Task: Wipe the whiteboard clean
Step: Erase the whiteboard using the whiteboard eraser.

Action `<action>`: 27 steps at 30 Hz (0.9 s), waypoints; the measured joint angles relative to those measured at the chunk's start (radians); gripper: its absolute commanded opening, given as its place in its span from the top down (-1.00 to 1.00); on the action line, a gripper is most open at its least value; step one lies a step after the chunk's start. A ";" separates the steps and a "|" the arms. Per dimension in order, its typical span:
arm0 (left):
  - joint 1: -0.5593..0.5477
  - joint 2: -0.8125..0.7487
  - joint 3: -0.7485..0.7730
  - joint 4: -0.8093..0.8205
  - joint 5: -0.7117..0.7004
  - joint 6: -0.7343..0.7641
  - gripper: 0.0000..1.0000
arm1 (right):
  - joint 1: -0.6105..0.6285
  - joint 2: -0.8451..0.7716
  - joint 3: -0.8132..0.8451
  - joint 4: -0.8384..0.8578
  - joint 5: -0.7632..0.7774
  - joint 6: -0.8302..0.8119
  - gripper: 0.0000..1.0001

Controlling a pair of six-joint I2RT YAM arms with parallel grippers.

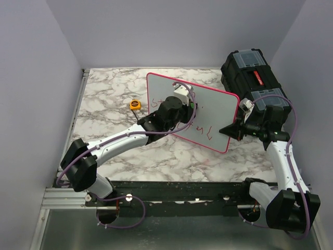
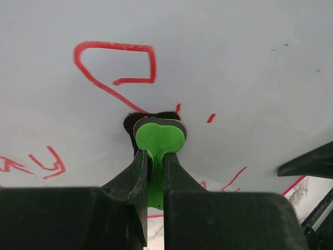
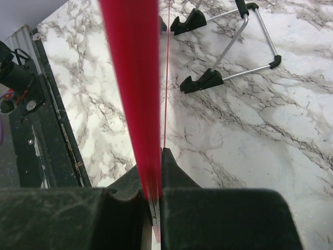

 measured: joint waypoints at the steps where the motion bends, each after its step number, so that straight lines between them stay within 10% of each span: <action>1: 0.008 0.000 0.000 -0.001 0.000 0.000 1.00 | 0.000 -0.001 0.000 0.000 0.000 0.003 0.99; 27: -0.106 0.085 0.151 -0.022 -0.079 -0.091 1.00 | 0.000 -0.011 0.000 -0.002 0.003 0.015 0.99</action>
